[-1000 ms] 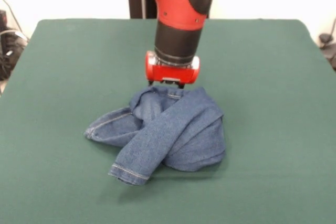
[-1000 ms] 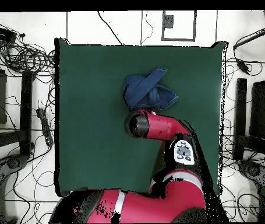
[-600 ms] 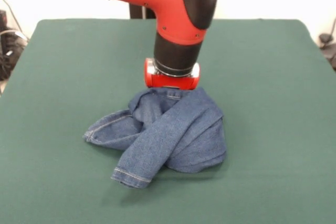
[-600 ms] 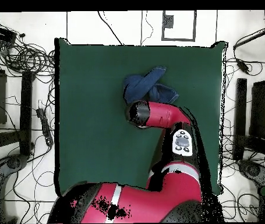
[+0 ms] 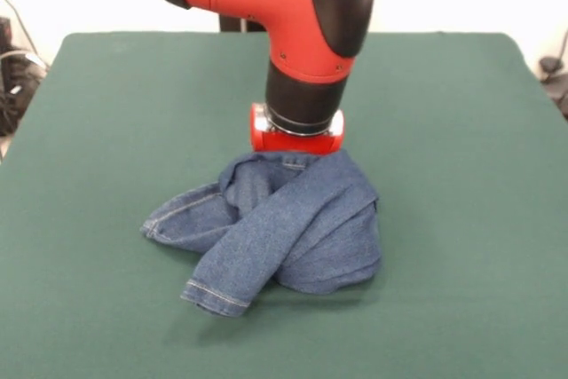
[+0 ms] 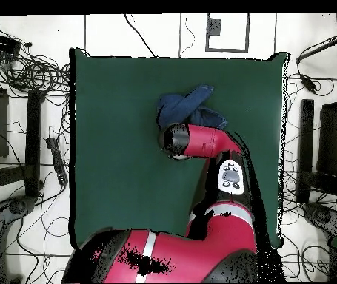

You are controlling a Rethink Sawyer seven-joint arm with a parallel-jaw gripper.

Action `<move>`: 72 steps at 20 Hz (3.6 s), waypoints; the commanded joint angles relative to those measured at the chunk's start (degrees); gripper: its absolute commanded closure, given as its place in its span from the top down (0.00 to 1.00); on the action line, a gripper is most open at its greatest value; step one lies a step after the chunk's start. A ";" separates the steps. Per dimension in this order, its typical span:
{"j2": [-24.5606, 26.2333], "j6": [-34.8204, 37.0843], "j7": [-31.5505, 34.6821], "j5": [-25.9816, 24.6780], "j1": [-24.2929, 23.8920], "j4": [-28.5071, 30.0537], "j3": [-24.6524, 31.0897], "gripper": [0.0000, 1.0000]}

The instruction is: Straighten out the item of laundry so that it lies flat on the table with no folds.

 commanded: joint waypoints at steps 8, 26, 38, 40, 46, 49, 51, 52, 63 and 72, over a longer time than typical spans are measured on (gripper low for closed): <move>-9.03 -6.21 12.01 0.86 1.37 16.08 0.86 0.00; -15.72 20.89 13.95 4.32 6.25 15.29 -3.83 0.00; -21.82 32.32 19.77 4.61 11.26 12.06 -8.84 0.00; -24.45 37.15 20.45 4.60 12.86 11.36 -10.47 0.00; -28.40 40.25 19.15 2.73 15.81 6.81 -13.58 0.00; -30.53 40.74 18.86 2.19 17.12 6.03 -14.48 0.00; -31.47 37.35 18.09 1.91 17.39 6.32 -14.33 0.00; -31.56 34.39 17.33 2.23 17.06 7.38 -13.69 0.00; -23.51 10.04 8.78 3.31 9.00 10.57 -4.47 0.00; -14.46 -13.84 2.91 -0.08 0.11 10.70 9.08 0.00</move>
